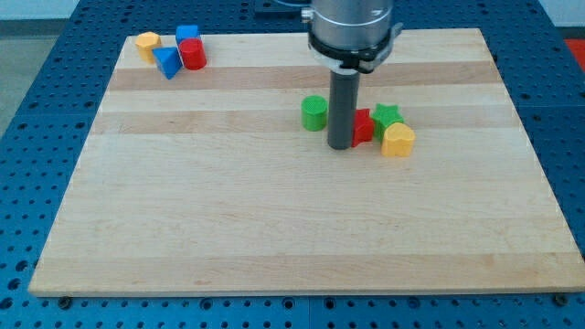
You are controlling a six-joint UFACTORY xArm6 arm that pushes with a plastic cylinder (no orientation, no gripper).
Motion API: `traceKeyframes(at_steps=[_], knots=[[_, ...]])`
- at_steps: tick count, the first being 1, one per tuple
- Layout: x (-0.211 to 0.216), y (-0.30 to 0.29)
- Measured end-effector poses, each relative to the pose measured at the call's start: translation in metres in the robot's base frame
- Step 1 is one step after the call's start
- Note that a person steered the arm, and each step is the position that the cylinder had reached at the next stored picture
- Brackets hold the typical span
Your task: Point your arm at the bottom right of yellow heart
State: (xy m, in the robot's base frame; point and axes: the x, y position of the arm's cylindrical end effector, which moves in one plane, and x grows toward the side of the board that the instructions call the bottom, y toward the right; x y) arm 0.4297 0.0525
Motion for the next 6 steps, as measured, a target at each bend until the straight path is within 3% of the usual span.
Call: traceKeyframes(at_steps=[6], knots=[[0.025, 0.072]])
